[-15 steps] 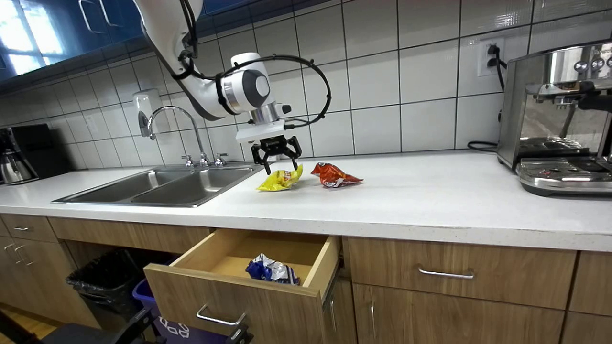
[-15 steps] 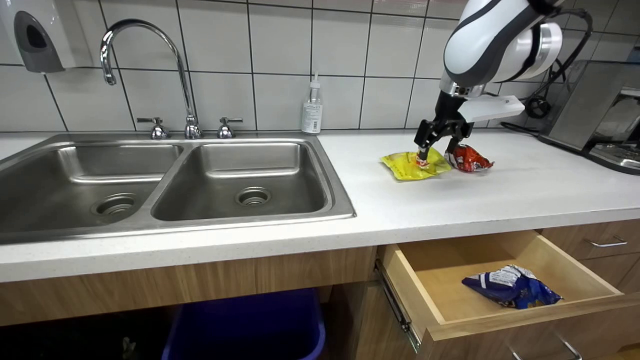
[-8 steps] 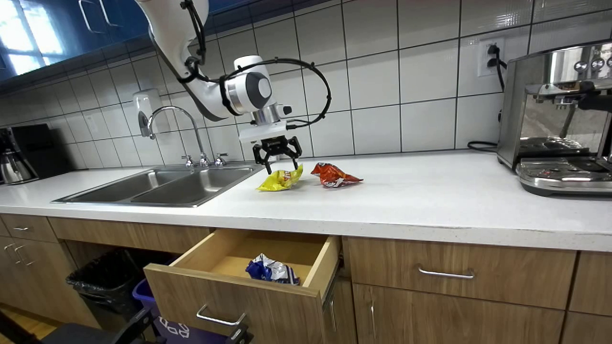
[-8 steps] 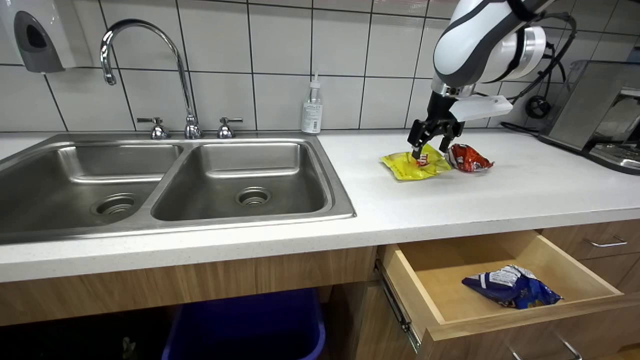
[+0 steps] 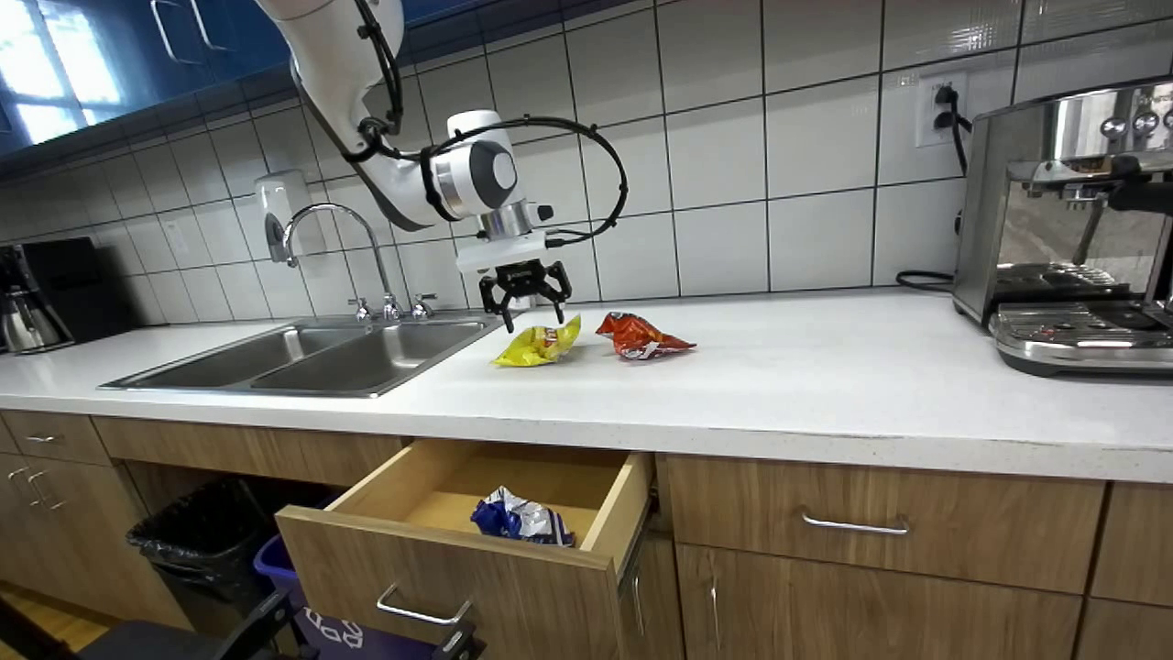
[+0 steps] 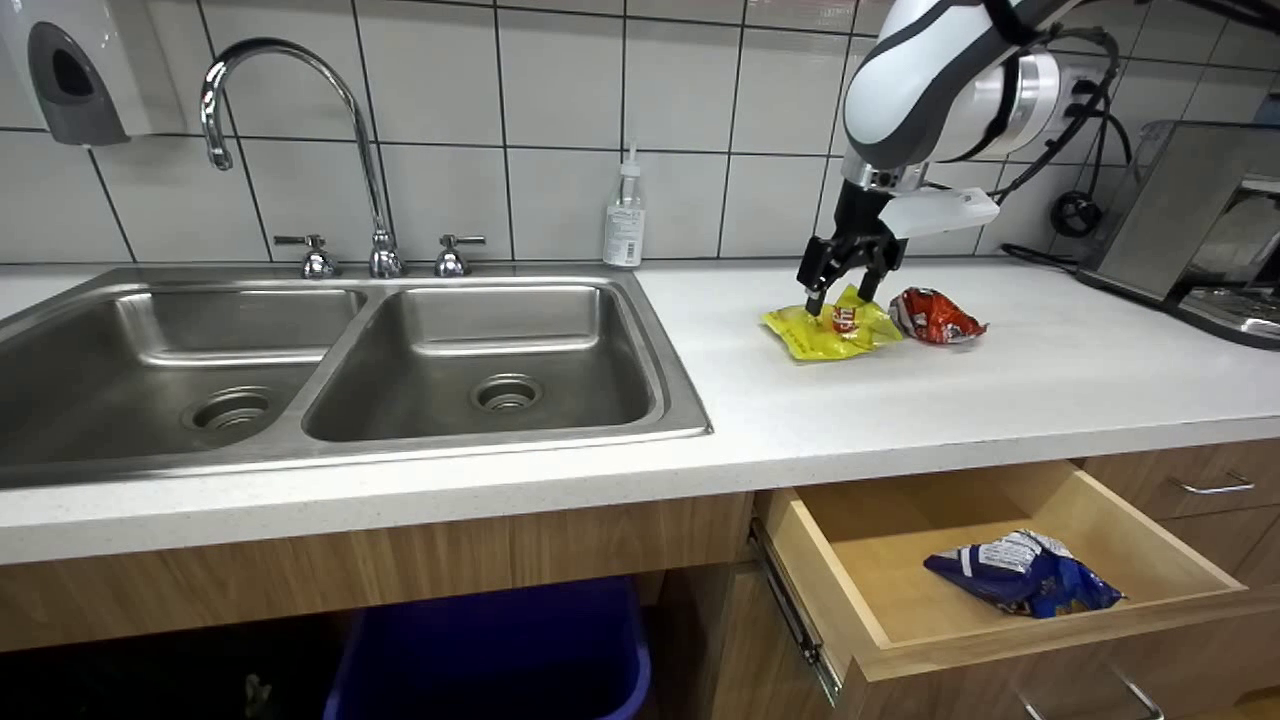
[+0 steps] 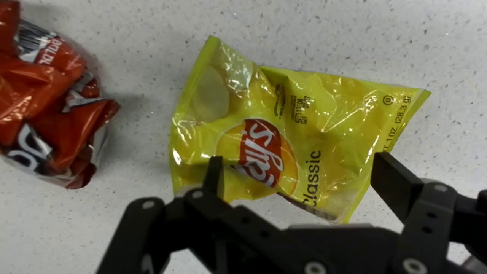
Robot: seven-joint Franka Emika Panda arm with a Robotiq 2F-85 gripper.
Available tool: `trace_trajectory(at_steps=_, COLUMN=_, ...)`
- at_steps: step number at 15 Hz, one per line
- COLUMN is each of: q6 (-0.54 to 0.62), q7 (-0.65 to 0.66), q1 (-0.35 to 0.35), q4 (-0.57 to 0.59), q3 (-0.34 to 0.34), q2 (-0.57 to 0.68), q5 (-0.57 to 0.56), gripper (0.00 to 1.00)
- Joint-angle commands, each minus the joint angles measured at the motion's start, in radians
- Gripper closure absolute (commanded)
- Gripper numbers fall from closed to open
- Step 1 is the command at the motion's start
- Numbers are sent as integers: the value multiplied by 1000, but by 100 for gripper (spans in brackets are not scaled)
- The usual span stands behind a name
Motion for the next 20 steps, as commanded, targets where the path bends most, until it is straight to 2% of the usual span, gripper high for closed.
trace_trajectory(at_steps=1, q6=-57, q7=-53, q1=-13, q4=65, q3=20, q2=28, q5=10, gripper=0)
trace_trajectory(at_steps=20, q6=-120, q7=-130, q1=-26, q4=120, q3=45, q2=60, q5=33, gripper=0)
